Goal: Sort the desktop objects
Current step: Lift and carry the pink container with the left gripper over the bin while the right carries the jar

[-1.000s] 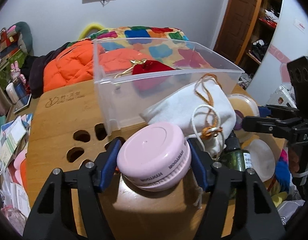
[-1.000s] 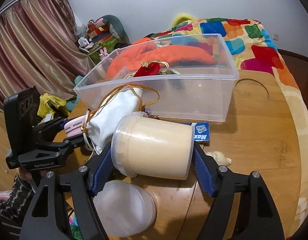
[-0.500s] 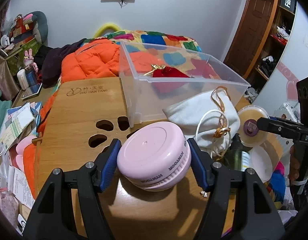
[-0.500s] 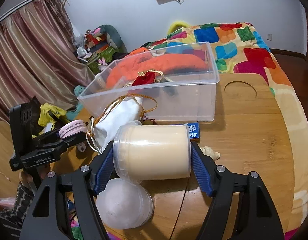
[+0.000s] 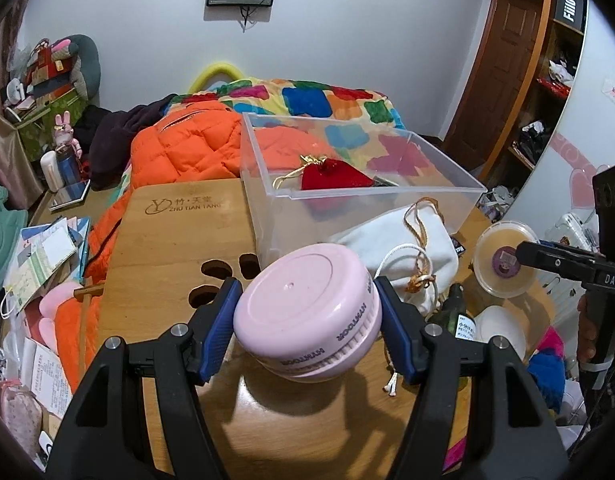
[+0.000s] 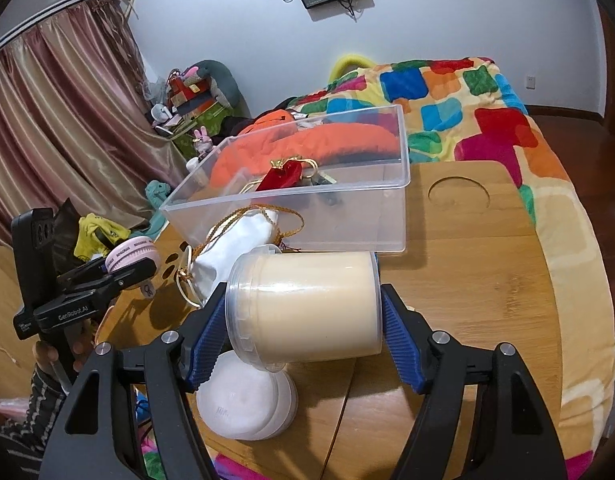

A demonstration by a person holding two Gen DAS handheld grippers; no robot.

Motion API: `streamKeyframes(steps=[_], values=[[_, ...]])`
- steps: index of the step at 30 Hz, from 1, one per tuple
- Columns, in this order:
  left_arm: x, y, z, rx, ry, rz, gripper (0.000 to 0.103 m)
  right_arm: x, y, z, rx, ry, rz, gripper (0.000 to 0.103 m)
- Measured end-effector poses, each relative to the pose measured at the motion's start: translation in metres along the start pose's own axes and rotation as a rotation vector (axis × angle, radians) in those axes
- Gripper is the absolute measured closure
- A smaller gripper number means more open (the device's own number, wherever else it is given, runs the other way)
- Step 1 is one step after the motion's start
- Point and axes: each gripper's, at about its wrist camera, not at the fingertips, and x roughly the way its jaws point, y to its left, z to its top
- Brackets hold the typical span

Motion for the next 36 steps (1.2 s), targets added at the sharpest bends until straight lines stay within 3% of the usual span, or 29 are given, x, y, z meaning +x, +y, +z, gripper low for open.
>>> streamKeyframes(steps=[21, 36], values=[[-0.018, -0.009, 0.034, 0.018, -0.06, -0.011, 0.038, -0.033, -0.002, 0.031, -0.039, -0.072, -0.02, 0.035], [-0.007, -0.004, 0.072, 0.027, -0.086, -0.017, 0.038, -0.034, 0.003, 0.063, -0.091, -0.127, -0.028, 0.035]])
